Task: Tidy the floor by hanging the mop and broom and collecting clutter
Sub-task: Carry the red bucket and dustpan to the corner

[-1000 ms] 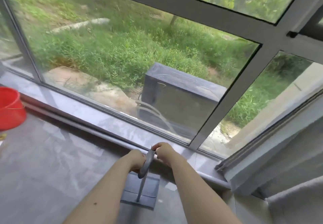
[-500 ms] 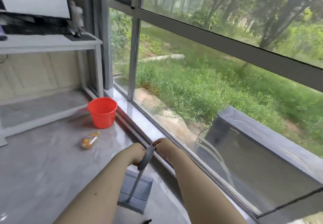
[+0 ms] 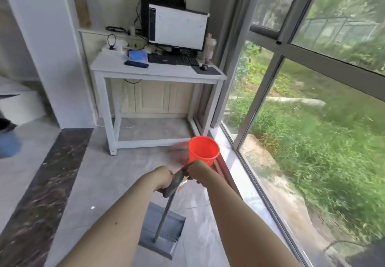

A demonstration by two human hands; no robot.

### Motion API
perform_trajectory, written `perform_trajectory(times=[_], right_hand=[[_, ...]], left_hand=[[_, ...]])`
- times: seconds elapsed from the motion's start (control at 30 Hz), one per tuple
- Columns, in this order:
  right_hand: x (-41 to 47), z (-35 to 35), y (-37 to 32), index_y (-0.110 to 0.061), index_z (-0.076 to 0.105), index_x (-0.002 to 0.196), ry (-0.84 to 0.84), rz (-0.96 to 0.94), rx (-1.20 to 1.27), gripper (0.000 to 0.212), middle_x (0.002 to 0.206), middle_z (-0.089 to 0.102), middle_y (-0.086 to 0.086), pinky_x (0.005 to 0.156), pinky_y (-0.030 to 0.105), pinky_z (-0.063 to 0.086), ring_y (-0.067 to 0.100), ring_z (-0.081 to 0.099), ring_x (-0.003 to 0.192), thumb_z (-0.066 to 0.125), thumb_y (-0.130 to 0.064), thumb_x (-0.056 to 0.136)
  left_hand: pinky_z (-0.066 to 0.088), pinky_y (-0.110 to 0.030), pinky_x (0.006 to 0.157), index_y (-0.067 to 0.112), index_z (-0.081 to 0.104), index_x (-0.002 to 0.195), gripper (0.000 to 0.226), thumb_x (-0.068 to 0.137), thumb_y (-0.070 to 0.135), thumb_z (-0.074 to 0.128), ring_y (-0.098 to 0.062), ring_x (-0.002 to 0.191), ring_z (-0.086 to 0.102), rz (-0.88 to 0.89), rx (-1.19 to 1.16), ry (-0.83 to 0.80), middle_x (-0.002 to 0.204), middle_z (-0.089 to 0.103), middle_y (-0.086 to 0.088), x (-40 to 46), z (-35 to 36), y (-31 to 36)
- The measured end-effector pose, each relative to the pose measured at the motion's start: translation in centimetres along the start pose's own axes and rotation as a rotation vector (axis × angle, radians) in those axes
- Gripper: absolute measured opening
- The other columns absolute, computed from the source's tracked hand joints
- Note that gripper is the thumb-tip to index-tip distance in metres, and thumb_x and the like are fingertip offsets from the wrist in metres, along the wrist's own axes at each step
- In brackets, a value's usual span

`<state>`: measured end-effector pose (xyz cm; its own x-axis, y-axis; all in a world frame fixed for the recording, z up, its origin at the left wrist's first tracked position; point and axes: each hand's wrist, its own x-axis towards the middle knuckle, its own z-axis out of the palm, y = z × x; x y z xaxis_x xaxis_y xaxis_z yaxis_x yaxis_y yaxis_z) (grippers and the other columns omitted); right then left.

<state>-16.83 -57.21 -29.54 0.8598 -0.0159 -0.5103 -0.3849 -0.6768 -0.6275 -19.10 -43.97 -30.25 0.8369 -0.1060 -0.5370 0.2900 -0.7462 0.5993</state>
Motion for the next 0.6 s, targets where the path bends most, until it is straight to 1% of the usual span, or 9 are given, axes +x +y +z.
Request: perform_trajectory(times=[0.1,0.17,0.2,0.27,0.37,0.43,0.5,0.53,0.6], right_hand=[[2.7,2.2,-3.7,-0.002,0.055,0.130,-0.071,-0.034,-0.019,0.038,0.102,0.051,0.006,0.056,0.018,0.040,0.011,0.044,0.061,0.044,-0.011,0.095],[4.6,3.9,-6.4,-0.001,0.054,0.131,-0.108,-0.075,-0.084,0.038,0.104,0.051,0.008,0.059,0.017,0.038,0.017,0.047,0.071,0.043,-0.008,0.095],[5.5,4.7,-7.7,0.000,0.054,0.131,-0.119,-0.095,-0.105,0.039,0.107,0.053,0.010,0.059,0.016,0.037,0.018,0.047,0.078,0.043,-0.006,0.095],[7.1,6.0,-10.0,0.001,0.053,0.131,-0.124,-0.120,-0.126,0.039,0.110,0.056,0.012,0.058,0.016,0.036,0.018,0.046,0.084,0.042,-0.004,0.095],[9.7,7.4,-12.9,0.002,0.053,0.131,-0.117,-0.125,-0.131,0.038,0.113,0.059,0.016,0.056,0.017,0.035,0.018,0.046,0.090,0.040,-0.004,0.095],[11.1,7.8,-14.3,0.003,0.053,0.131,-0.117,-0.118,-0.137,0.038,0.103,0.052,0.011,0.055,0.017,0.035,0.017,0.045,0.091,0.039,-0.005,0.096],[13.0,8.2,-15.5,0.001,0.054,0.129,-0.114,-0.111,-0.144,0.037,0.101,0.048,0.008,0.055,0.016,0.035,0.017,0.045,0.090,0.039,-0.005,0.096],[13.5,8.3,-15.9,-0.001,0.057,0.126,-0.111,-0.109,-0.144,0.034,0.101,0.049,0.008,0.054,0.016,0.035,0.018,0.045,0.089,0.040,-0.005,0.096],[14.9,8.3,-16.5,-0.013,0.058,0.107,-0.096,-0.083,-0.122,0.022,0.100,0.050,0.009,0.054,0.016,0.036,0.018,0.047,0.087,0.041,-0.005,0.095]], left_hand=[[0.043,-0.023,0.071,0.020,0.050,0.093,0.014,0.099,0.013,0.039,-0.020,0.082,0.051,-0.017,0.031,0.069,0.094,0.052,-0.004,1.0,-3.3,-2.1],[0.042,-0.022,0.074,0.021,0.057,0.106,0.022,0.100,0.013,0.038,-0.019,0.085,0.049,-0.029,0.036,0.113,0.098,0.049,-0.003,2.3,-5.6,-4.1],[0.041,-0.023,0.075,0.015,0.060,0.116,0.029,0.100,0.012,0.037,-0.018,0.086,0.048,-0.040,0.032,0.129,0.099,0.048,-0.003,2.9,-6.9,-4.9],[0.038,-0.023,0.077,0.006,0.057,0.129,0.036,0.100,0.012,0.037,-0.016,0.089,0.044,-0.066,0.025,0.164,0.100,0.046,-0.003,4.4,-9.1,-6.4],[0.037,-0.023,0.077,0.005,0.055,0.131,0.037,0.100,0.011,0.036,-0.015,0.090,0.043,-0.077,-0.002,0.178,0.101,0.045,-0.003,6.5,-12.1,-7.8],[0.038,-0.023,0.076,0.004,0.056,0.130,0.037,0.100,0.012,0.037,-0.015,0.090,0.044,-0.089,-0.015,0.172,0.100,0.046,-0.003,7.9,-13.7,-8.4],[0.040,-0.024,0.069,0.005,0.057,0.130,0.037,0.100,0.014,0.037,-0.015,0.090,0.044,-0.098,-0.018,0.153,0.100,0.046,-0.003,9.5,-15.4,-9.0],[0.040,-0.023,0.064,0.006,0.056,0.130,0.037,0.100,0.014,0.037,-0.014,0.091,0.043,-0.104,-0.013,0.143,0.100,0.046,-0.002,10.1,-16.0,-9.1],[0.038,-0.021,0.060,0.006,0.055,0.131,0.037,0.100,0.014,0.036,-0.014,0.092,0.043,-0.099,0.028,0.122,0.103,0.050,-0.004,11.5,-17.2,-9.1]])
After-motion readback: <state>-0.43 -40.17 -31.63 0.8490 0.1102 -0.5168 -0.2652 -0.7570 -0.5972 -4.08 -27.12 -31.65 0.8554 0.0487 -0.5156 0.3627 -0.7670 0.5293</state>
